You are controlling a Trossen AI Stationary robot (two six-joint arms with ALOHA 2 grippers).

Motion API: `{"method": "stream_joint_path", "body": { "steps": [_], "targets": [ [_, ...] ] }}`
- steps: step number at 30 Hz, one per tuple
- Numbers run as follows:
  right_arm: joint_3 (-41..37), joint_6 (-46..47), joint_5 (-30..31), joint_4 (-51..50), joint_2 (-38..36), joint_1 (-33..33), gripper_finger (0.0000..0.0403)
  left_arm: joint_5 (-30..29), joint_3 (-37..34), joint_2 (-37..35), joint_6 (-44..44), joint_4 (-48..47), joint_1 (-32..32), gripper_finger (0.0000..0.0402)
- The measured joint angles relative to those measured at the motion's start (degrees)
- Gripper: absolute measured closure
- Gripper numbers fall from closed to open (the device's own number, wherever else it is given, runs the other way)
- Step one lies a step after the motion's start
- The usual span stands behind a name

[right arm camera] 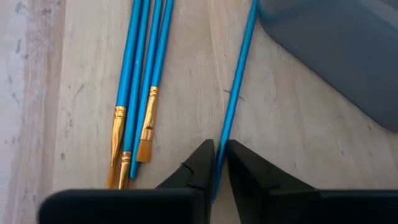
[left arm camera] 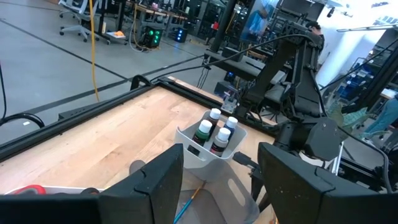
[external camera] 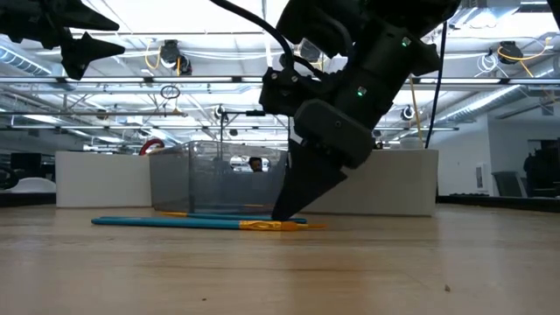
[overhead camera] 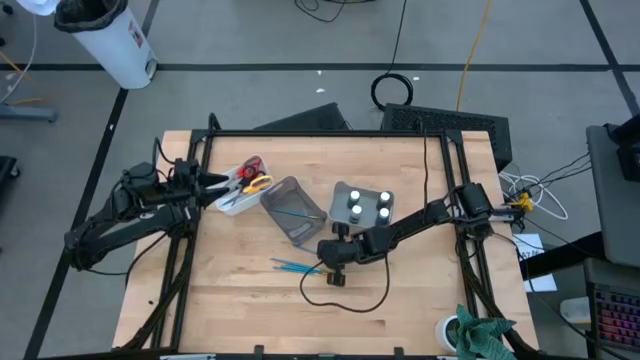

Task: Pick & Place Paint Supplies
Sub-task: Put the blue paintbrush into the black bin

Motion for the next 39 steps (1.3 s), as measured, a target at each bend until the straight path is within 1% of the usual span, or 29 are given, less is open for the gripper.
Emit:
{"method": "stream_joint_path", "body": {
  "steps": [3,5,15,23,39],
  "targets": [
    [0.0,-0.1,-1.8,0.0,0.0,0.0,0.0384,0.0,0.0,0.0,0.0,0.0,0.0,0.0188],
    [0.0,0.1,-2.7,0.0,0.0,0.0,0.0397,0.0,0.0,0.0,0.0,0.0,0.0,0.0188],
    [0.0,0.3,-2.7,0.5,0.0,0.1,0.0400,0.0,0.0,0.0,0.0,0.0,0.0,0.0188],
    [-0.3,-0.5,-3.5,2.2,-2.7,0.9,0.0402,0.0,0.0,0.0,0.0,0.0,0.0,0.0188],
    [-0.2,-2.1,-3.0,5.3,-8.7,3.2,0.0403,0.0,0.0,0.0,0.0,0.0,0.0,0.0188]
  ]
}}
